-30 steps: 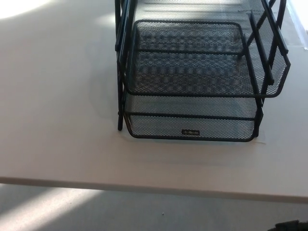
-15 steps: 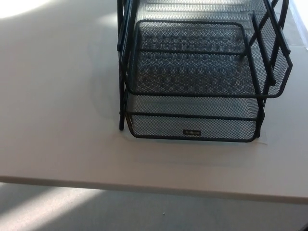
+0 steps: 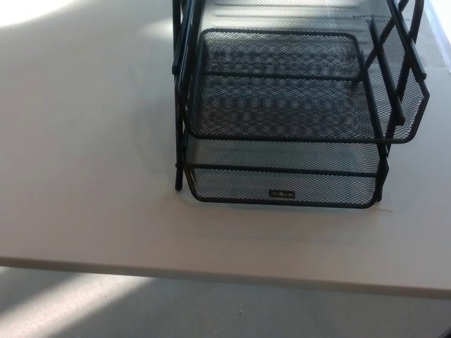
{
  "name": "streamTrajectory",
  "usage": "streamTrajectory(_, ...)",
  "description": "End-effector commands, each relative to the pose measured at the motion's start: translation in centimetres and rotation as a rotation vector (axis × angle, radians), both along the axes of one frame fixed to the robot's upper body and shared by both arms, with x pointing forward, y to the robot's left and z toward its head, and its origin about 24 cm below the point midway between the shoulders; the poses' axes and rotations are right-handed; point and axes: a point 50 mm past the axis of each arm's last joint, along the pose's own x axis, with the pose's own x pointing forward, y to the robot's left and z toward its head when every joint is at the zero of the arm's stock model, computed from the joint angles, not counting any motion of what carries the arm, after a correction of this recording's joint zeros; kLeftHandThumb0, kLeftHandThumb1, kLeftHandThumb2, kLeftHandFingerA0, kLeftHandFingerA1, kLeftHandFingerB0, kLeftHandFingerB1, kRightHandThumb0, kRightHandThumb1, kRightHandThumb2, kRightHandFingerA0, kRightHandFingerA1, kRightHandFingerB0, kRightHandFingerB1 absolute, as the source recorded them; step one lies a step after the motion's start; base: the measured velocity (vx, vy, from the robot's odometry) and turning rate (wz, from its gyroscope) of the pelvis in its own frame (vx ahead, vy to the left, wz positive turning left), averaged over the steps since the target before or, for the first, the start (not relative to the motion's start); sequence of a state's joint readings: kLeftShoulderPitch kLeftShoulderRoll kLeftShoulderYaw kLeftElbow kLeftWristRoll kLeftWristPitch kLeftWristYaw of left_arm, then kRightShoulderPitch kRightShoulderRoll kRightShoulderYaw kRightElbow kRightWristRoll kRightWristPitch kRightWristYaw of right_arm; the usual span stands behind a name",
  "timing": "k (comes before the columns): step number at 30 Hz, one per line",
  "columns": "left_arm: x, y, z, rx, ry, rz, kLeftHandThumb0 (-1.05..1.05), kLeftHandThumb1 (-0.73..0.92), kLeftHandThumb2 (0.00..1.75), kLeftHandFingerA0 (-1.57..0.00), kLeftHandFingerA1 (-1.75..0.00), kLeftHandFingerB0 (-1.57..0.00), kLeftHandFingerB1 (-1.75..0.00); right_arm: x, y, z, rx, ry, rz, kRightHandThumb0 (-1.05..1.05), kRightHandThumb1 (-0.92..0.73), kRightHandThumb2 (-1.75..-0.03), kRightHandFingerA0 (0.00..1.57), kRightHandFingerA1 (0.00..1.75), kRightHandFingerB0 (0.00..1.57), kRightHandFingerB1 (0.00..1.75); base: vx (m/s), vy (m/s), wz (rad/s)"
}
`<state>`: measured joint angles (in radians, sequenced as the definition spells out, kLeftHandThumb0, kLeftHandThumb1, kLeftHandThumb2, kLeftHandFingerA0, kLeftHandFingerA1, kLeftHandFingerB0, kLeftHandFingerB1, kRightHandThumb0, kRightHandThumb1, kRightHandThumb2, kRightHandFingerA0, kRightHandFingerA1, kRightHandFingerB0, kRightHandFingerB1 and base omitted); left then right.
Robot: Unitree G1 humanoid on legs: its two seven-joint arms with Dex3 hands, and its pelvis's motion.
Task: A balck drawer is kept on the middle of the table and the robot uses its right hand to push it back away from the robot
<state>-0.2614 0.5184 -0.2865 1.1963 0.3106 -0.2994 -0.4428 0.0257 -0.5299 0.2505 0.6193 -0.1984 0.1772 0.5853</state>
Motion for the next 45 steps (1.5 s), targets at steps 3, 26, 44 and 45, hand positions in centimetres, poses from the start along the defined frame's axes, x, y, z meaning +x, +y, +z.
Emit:
streamTrajectory(3,-0.74,1.3,0.35,0.027,0.012,0.023,-0.56,0.72,0.63,-0.45,-0.37,-0.31,-0.32,0.36,-0.91,-1.58,-0.369,-0.05,0.205,-0.51,-0.74,-0.62,0.53,0.41,0.45,0.37,0.0,0.0,0.0)
streamTrajectory(26,-0.79,1.37,0.37,0.034,0.016,0.02,-0.57,0.72,0.63,-0.44,-0.37,-0.3,-0.32,0.45,-1.31,-2.19,-0.383,-0.037,0.21,-0.5,-0.74,-0.62,0.58,0.42,0.48,0.38,0.0,0.0,0.0)
streamTrajectory(44,-0.85,1.42,0.34,0.037,0.015,0.024,-0.57,0.72,0.63,-0.45,-0.37,-0.3,-0.32,0.63,-1.26,-2.21,-0.395,-0.035,0.219,-0.51,-0.74,-0.6,0.55,0.41,0.43,0.35,0.0,0.0,0.0)
streamTrajectory(45,-0.85,1.42,0.34,0.038,0.015,0.025,-0.57,0.72,0.63,-0.45,-0.37,-0.3,-0.32,0.63,-1.25,-2.21,-0.395,-0.035,0.22,-0.51,-0.74,-0.6,0.55,0.41,0.43,0.35,0.0,0.0,0.0)
